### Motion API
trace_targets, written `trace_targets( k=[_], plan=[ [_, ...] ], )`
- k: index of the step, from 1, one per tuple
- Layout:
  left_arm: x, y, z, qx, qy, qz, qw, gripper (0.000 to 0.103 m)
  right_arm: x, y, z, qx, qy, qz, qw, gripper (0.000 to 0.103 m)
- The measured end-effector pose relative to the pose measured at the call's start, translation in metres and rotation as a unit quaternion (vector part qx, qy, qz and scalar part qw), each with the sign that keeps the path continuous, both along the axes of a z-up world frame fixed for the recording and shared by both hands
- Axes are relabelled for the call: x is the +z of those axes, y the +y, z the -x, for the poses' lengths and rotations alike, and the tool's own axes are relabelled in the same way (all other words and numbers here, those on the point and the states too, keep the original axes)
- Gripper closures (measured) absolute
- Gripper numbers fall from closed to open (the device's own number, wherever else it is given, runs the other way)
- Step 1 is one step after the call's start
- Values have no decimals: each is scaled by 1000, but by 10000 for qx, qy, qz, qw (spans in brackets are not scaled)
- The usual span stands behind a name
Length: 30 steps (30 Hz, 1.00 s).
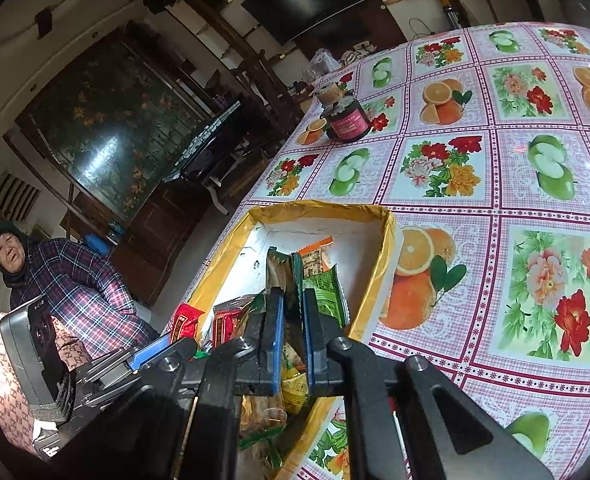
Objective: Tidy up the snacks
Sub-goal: 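Open both tools to drop the packets into the tray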
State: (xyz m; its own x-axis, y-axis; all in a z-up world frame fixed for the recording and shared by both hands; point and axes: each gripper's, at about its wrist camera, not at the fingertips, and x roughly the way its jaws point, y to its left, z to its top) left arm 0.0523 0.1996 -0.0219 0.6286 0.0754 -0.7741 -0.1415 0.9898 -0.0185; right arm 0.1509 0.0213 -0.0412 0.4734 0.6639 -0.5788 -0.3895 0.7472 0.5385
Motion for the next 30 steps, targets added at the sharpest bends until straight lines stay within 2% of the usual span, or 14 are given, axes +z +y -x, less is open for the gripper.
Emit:
trace_targets(
  k=[10,13,17,21,23,30],
  plan=[
    [-3,1,-4,39,60,6,10000,79,-7,9,-4,31,-10,315,9995,92],
    [-4,1,-5,76,75,-10,9999,76,-9,9,-6,24,8,348,9994,85],
    [-7,3,-4,101,109,-2,9999,64,-11,7,-6,-39,15,467,9989,69],
    [-4,1,-1,127,55,-42,9999,48,-10,0,-6,-137,21,456,9989,66],
    [-3,0,0,136,31,-65,9999,43,-8,-4,-4,-188,-4,440,9989,62],
    [2,-7,5,142,-33,-150,9998,39,1,-9,4,-177,-95,404,9990,60]
  ],
)
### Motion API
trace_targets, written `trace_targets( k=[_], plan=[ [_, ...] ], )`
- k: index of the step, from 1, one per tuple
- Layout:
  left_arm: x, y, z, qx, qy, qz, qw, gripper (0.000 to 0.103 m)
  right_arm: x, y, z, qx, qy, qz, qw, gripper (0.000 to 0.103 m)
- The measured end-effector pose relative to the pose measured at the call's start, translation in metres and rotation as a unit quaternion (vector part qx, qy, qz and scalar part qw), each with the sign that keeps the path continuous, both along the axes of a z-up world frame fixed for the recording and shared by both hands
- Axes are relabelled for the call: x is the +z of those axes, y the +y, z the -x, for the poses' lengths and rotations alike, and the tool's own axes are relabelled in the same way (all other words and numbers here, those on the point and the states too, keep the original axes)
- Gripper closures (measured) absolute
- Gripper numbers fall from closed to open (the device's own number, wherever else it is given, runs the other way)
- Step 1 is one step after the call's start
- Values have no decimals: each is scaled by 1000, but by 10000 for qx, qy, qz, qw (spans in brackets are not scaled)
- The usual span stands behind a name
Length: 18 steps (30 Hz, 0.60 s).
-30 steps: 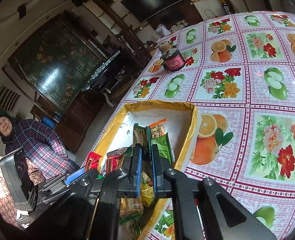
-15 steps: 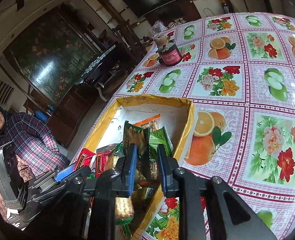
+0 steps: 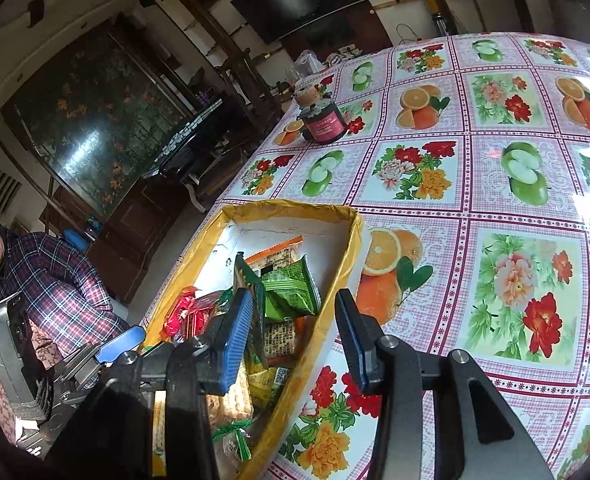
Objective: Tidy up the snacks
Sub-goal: 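Open both tools to drop the packets into the tray, then withdraw both tools back from the filled yellow tray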
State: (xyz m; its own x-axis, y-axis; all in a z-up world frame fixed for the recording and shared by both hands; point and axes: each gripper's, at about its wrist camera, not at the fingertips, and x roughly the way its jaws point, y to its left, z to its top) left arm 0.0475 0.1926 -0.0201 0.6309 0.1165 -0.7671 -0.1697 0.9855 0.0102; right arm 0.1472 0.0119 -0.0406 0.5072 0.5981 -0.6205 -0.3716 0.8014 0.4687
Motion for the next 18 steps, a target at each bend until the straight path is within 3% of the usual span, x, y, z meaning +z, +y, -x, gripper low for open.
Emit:
trace_targets(
  k=[4,6,9,18],
  plan=[
    [7,-3,6,45,-103,-68,9999,33,9,1,10,58,-178,123,9997,60],
    [10,-5,9,108,-168,-158,9997,24,15,2,16,89,-296,240,9992,59],
    [16,-8,15,161,-264,-244,9992,19,21,3,24,137,-493,486,9975,55],
    [27,-15,30,276,-477,-423,9976,12,29,-1,46,369,-905,1070,9894,50]
  ],
)
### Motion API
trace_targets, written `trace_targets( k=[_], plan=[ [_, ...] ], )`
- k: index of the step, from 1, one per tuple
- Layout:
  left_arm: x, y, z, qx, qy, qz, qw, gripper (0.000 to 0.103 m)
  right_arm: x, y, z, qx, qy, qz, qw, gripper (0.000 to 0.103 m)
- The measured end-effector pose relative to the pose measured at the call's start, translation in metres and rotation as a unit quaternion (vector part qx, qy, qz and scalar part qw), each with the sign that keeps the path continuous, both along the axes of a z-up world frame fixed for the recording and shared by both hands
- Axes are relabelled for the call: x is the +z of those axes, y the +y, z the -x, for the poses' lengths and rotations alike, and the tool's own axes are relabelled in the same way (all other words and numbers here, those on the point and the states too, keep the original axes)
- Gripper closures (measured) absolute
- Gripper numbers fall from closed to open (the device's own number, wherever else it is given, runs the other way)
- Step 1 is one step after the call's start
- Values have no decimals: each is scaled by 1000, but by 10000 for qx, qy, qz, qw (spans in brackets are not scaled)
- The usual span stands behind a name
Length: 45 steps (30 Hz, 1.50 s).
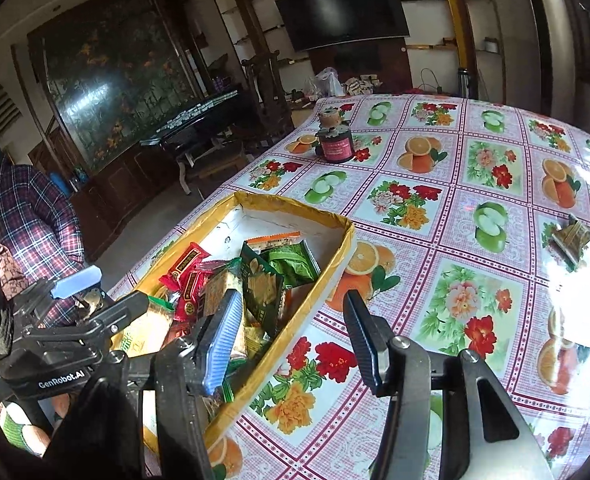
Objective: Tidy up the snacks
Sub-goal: 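Withdraw both tools back from the filled yellow tray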
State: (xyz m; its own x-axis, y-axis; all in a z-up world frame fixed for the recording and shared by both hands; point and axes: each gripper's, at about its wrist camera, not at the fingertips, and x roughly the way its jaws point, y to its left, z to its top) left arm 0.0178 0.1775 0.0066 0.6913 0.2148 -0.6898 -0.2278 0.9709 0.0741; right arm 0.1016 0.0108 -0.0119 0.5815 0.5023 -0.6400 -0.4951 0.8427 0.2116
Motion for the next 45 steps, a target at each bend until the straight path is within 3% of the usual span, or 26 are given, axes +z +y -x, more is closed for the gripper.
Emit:
trace_targets(
  k=[4,8,13,18,26,35,45],
  plan=[
    [4,-2,10,90,-133,-106,9998,7,1,-1,11,201,-186,272,9993,47],
    [6,-2,23,191,-266,-184,9993,1,-1,5,27,739,-501,771,9930,42],
    [5,0,45,257,-377,-189,9988,0,-10,16,51,1566,-735,1501,9734,41],
    [-2,-5,62,356,-244,-497,9978,0,-22,24,64,2029,-881,2049,9534,39],
    [-9,-12,80,16,-22,-71,10000,0,-35,34,71,2667,-635,2245,9351,39],
    [-10,-19,82,222,132,-415,9988,0,-34,43,72,2830,-705,2364,9269,39],
    [-5,-15,89,165,-29,-383,9991,0,-23,52,72,2924,-846,2285,9247,39]
  ],
)
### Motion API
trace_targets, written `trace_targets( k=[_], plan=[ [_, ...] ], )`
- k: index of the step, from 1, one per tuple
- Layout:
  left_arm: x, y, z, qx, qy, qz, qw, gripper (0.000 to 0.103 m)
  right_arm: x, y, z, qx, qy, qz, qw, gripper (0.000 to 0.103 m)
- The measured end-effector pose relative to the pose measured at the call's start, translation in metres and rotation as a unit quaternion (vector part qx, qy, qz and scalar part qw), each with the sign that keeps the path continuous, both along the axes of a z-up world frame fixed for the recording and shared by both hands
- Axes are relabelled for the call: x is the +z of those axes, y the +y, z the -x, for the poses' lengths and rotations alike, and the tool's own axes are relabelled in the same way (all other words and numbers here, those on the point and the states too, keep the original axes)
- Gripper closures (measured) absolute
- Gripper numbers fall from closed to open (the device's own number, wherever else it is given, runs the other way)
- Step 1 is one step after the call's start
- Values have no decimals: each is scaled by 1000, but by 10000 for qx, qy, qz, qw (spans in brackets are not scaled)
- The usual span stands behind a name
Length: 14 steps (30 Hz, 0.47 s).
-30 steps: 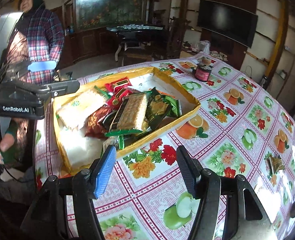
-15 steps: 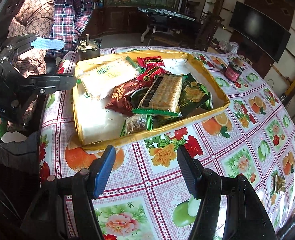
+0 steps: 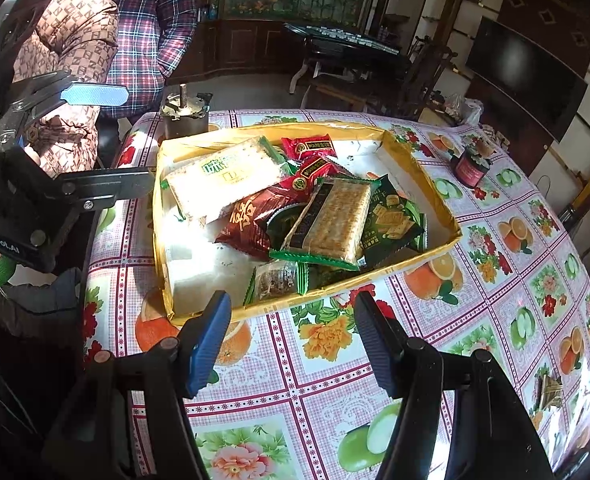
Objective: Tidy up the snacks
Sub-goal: 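Withdraw both tools back from the filled yellow tray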
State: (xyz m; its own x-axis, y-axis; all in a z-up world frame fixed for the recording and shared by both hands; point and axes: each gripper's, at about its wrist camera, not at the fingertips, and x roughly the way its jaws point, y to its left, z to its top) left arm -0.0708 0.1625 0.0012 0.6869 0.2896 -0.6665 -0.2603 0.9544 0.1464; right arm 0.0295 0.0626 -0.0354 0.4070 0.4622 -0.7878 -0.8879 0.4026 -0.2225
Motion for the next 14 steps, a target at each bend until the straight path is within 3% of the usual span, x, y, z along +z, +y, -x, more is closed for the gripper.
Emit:
trace_targets(
  k=[14],
  plan=[
    [2,-2,-5,-75,-5,154,9999,0,1,-6,2,-77,30,-33,10000,39]
  ],
)
